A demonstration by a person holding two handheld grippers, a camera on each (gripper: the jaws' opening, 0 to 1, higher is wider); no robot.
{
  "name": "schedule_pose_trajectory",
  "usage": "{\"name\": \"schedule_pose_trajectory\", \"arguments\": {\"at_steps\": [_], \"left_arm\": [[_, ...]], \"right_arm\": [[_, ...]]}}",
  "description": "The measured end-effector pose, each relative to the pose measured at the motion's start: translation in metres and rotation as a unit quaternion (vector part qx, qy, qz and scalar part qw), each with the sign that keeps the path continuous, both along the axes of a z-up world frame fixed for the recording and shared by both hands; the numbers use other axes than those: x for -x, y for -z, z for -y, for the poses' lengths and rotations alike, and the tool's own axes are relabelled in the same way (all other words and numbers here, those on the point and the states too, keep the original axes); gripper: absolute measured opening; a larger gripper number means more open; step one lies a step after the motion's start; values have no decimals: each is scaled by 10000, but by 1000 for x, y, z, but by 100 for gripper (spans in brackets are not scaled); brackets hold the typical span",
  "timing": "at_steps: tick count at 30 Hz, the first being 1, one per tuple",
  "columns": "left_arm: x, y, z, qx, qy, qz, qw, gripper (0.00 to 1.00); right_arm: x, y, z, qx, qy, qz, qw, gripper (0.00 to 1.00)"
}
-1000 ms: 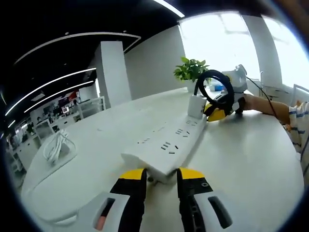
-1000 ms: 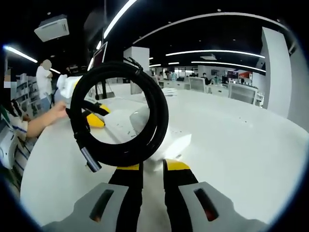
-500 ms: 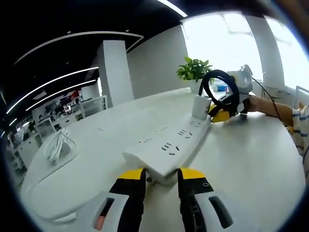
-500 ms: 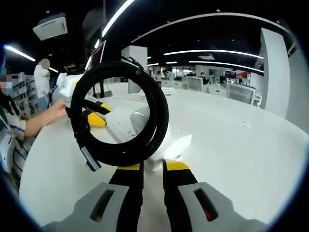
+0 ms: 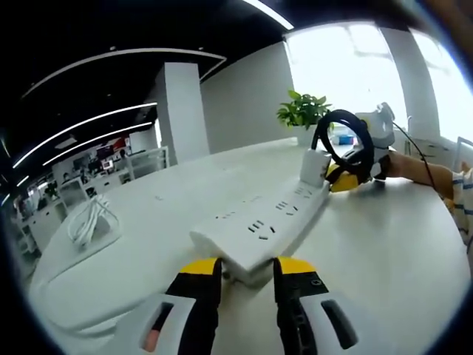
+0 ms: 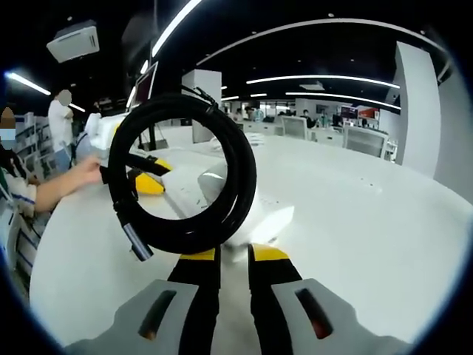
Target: Straighten the power strip on the desk, plug the charger into it
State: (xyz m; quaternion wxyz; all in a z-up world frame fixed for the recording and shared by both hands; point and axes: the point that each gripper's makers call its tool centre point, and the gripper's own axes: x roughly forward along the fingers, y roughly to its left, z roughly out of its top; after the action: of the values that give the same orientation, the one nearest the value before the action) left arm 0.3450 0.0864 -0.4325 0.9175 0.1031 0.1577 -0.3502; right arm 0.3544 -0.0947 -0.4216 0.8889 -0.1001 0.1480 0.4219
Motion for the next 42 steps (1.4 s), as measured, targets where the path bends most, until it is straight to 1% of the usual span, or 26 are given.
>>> {"name": "schedule_pose_trajectory", "arguments": {"at_steps": [7, 14, 25, 38, 42], "left_arm": [[-6, 0, 1, 121, -57, -5, 9999, 29], [-7, 0, 1, 158, -96, 0, 9998, 29], [-9, -1, 1, 313, -182, -12, 9993, 29], [-10, -1, 1, 358, -217, -29, 9991, 29], [-11, -1, 1, 354, -223, -26, 9991, 29]], "right_arm": [[-2, 0, 0, -66, 64, -40, 9999, 13], [-6, 0, 1, -61, 114, -28, 9999, 13], [-14, -1, 3, -73, 247, 7, 9997, 13], [-18, -1, 2, -34, 378, 54, 9993, 13], [-17, -1, 2, -85, 413, 24, 9991, 13]]}}
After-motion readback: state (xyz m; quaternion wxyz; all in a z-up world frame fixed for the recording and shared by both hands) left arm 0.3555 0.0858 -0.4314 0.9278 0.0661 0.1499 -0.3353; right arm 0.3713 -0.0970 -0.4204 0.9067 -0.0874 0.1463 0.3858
